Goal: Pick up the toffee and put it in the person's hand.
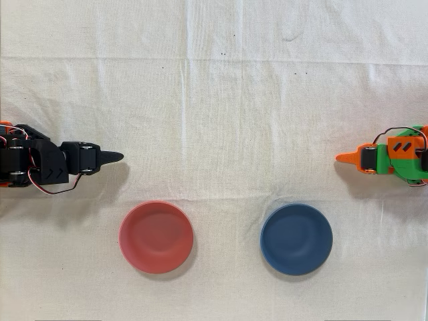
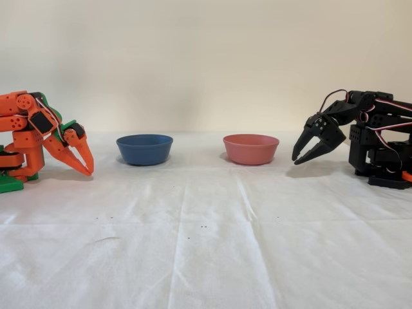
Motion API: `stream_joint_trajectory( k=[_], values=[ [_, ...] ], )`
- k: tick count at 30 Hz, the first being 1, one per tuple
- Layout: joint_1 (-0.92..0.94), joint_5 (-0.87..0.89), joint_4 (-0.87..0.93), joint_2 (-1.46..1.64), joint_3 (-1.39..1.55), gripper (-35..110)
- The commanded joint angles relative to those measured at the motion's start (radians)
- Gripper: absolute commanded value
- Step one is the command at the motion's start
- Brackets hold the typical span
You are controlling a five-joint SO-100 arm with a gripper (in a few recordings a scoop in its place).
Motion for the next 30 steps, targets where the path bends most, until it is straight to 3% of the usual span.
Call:
stream_joint_trajectory(
  k=[1,30],
  values=[
    [0.015,0.015,0.008,0.069,0.057,0],
    [0.015,0.015,0.008,0.069,0.057,3]
  ],
)
